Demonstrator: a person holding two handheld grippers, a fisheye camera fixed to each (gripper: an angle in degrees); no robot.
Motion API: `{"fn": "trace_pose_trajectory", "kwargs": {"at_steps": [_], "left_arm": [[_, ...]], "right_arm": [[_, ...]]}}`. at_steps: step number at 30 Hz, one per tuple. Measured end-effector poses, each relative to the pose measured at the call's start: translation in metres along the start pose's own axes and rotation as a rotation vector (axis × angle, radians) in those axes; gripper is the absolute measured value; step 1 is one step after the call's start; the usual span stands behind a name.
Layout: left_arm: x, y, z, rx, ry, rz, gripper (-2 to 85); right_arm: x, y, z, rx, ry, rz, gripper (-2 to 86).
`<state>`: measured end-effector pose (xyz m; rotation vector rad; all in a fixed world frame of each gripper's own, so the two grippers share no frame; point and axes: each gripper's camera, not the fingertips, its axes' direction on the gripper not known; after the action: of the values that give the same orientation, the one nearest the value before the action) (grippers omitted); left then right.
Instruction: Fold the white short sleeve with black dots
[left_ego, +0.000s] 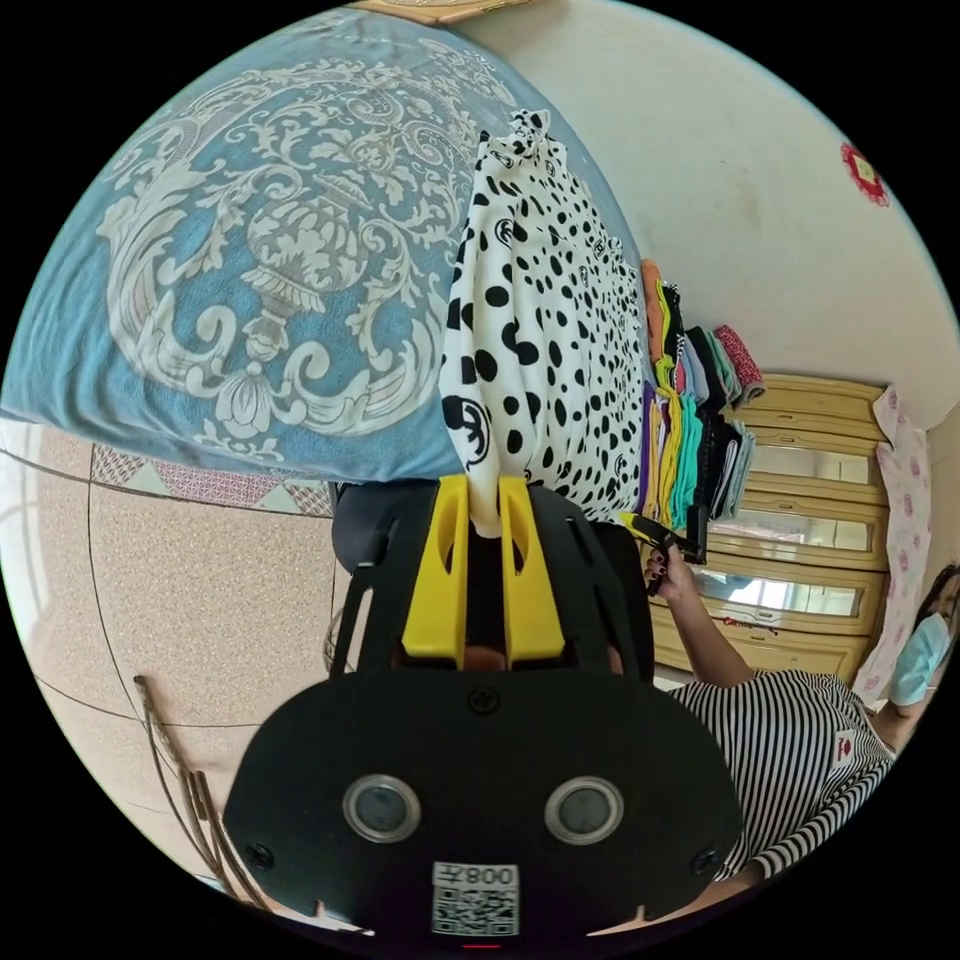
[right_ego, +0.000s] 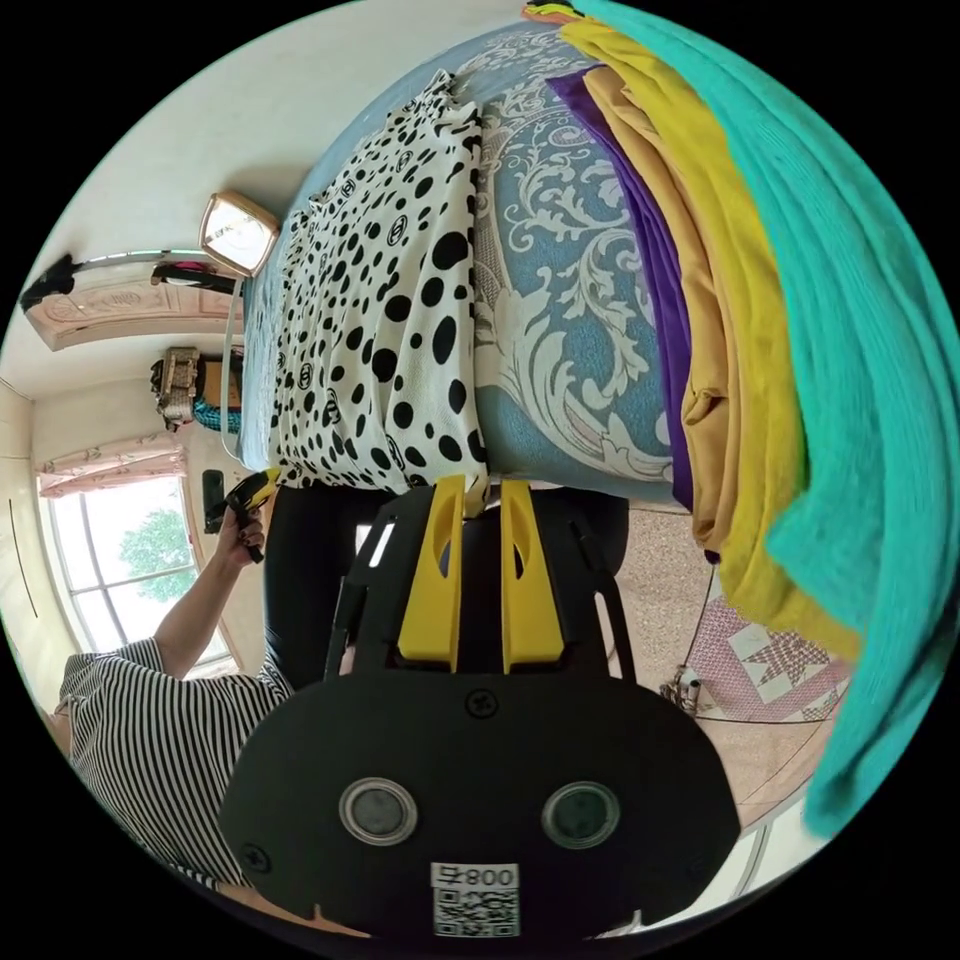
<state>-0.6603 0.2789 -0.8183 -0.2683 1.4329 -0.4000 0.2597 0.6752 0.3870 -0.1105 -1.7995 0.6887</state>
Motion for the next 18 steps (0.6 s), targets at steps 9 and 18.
{"fn": "trace_pose_trajectory", "kwargs": {"at_steps": [9, 18], "left_arm": [[0.011, 0.04, -0.025, 0.044, 0.084, -0.016, 2.4], [0.041, 0.089, -0.071, 0.135, 0.217, 0.058, 2.3]], "right_arm": [[-0.027, 0.018, -0.007, -0.011, 0.011, -0.023, 2.3], [-0.086, 0.064, -0.077, 0.096, -0.083, -0.16, 0.8]]}}
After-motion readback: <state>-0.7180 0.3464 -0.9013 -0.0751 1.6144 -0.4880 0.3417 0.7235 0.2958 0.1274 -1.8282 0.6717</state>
